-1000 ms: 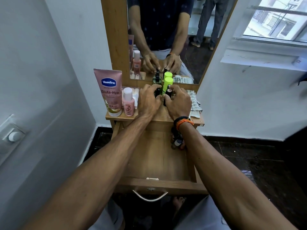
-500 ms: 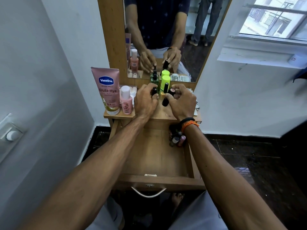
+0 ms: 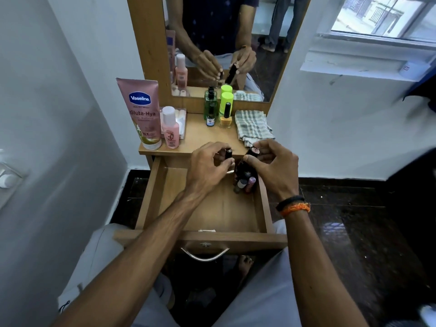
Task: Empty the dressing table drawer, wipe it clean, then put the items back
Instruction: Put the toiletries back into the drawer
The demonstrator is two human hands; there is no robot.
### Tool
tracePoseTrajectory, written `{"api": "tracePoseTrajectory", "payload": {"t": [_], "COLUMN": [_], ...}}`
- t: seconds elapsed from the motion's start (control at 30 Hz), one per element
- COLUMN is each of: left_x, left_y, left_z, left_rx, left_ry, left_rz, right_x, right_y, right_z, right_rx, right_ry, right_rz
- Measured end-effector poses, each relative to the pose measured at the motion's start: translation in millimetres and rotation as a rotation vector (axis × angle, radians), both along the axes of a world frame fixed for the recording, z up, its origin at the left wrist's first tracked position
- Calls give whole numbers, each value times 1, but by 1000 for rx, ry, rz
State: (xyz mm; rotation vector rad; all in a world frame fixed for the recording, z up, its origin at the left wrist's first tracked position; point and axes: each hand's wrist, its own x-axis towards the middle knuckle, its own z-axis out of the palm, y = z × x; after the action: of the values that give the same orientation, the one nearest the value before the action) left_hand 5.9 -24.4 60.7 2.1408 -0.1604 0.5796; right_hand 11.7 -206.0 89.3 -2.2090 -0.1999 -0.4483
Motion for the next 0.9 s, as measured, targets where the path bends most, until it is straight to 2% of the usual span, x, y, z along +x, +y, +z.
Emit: {"api": "tracePoseTrajectory", "payload": {"t": [0.17,0.43,0.9], "left_x": [-14,-15,-9], "left_y": [-9,-21,-32], "left_z": [-19,-40,-47], "left_rx": [-31,115,171], "left_ry": [144,341,361], "left_rz": [-55,-121,-144], "right_x": [-18,-31,-20], "right_y": [-20,-27,-26], "right_z": [-18,-47,-67], "right_rx": [-61,-195,-251], "right_ry": [108,213,233], "right_rz": [8,-9,-18]}}
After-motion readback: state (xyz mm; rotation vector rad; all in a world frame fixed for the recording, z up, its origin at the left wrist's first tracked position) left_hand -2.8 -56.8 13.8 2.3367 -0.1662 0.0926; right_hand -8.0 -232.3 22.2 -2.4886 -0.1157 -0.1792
